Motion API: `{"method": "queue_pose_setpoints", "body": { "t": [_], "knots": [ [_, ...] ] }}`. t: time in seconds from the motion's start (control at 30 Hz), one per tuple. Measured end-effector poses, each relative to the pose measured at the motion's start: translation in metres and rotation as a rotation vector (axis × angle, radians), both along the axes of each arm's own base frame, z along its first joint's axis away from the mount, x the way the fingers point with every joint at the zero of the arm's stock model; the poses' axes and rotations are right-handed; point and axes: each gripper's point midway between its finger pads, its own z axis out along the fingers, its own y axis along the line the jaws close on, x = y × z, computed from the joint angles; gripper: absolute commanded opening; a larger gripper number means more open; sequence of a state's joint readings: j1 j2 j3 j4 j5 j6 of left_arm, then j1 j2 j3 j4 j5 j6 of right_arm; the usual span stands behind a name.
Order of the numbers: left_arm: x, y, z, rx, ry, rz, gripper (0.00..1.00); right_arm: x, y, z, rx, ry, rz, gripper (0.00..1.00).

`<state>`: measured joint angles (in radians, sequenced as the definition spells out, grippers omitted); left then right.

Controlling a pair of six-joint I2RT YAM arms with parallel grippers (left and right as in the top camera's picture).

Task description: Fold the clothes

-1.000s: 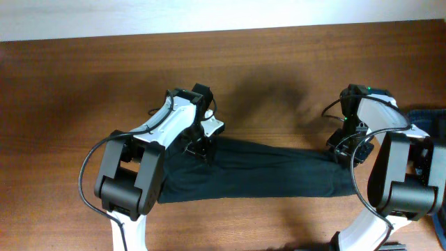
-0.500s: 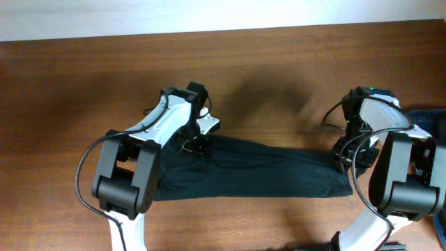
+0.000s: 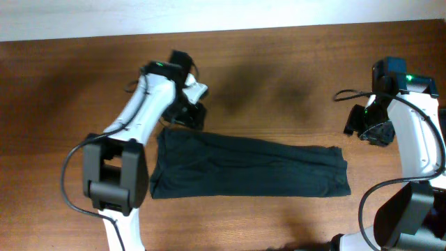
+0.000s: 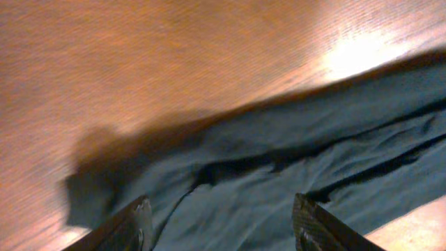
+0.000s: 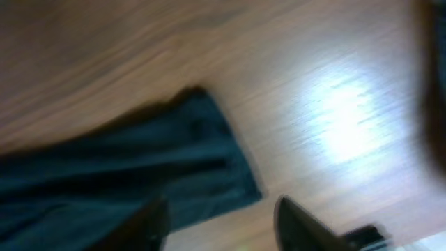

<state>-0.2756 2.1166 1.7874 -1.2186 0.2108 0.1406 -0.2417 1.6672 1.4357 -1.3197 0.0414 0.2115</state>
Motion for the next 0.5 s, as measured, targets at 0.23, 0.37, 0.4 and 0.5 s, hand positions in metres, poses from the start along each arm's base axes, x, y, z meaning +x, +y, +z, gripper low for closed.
{"method": "queue_pose_setpoints", "body": {
  "t": [0.23,0.37,0.4,0.5],
  "knots": [
    [0.016,0.038,0.028,-0.039,0.005,0.127,0.58,-0.011,0.028,-0.016,0.159,0.031,0.088,0.04],
    [0.016,0.038,0.029,-0.047,0.007,0.137,0.58,-0.025,0.044,-0.04,0.239,0.068,0.113,0.04],
    [0.017,0.037,0.029,-0.049,0.005,0.136,0.58,-0.026,0.047,-0.048,0.25,0.066,0.125,0.04],
    [0.018,0.037,0.029,-0.053,0.001,0.136,0.58,-0.029,0.06,-0.064,0.291,0.062,0.153,0.04]
  ]
}}
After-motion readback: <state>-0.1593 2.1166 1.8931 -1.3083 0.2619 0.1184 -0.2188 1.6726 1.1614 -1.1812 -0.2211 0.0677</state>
